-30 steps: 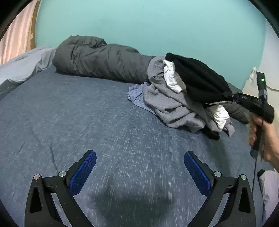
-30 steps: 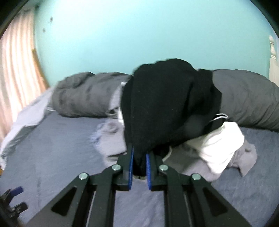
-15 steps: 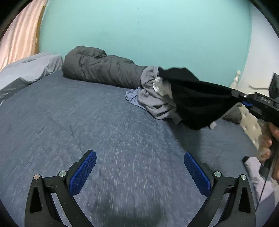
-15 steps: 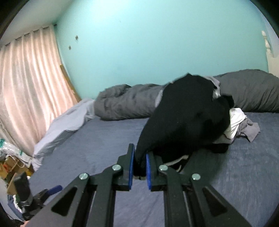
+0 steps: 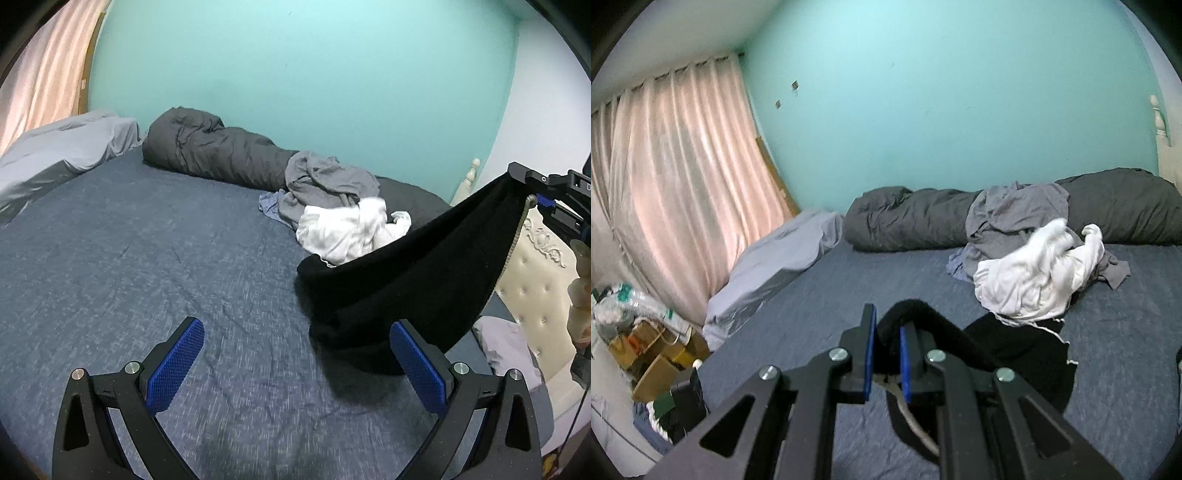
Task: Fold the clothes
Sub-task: 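Lift the black hoodie off the pile with the right gripper and lay it on the bed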
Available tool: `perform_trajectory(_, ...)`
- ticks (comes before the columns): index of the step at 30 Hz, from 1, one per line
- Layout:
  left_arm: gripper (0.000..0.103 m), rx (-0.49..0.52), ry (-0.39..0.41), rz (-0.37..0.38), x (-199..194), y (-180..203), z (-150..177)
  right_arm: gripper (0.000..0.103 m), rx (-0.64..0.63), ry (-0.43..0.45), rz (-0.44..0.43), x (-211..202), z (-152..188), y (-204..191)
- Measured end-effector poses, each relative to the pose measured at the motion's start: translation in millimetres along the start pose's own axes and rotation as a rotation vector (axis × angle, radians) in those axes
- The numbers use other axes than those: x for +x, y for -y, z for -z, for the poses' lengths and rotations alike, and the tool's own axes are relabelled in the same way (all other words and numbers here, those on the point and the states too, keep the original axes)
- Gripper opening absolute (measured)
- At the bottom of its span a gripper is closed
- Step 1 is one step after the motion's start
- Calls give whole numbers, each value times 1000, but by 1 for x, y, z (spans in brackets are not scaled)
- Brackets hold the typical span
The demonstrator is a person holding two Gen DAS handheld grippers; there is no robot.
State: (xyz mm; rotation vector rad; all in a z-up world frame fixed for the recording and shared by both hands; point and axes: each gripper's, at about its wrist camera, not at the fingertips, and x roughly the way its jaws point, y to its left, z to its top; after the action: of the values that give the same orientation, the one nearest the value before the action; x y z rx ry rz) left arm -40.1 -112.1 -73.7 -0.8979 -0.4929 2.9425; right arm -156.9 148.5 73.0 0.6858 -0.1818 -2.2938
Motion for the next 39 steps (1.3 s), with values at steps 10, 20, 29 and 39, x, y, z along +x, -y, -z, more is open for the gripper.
perform_trajectory(10, 103, -10, 3, 41, -18, 6, 21, 11, -80, -26, 54, -21, 2, -24)
perform_trajectory(20, 103, 8, -69, 78, 40, 12, 67, 14, 80, -205, 166, 61, 108, 82)
perform_trajectory(29, 102, -43, -173, 82, 107, 0, 121, 33, 137, -296, 254, 107, 168, 148)
perform_trajectory(39, 102, 13, -238, 118, 132, 12, 146, 71, 286, -90, 292, 47, 204, 191)
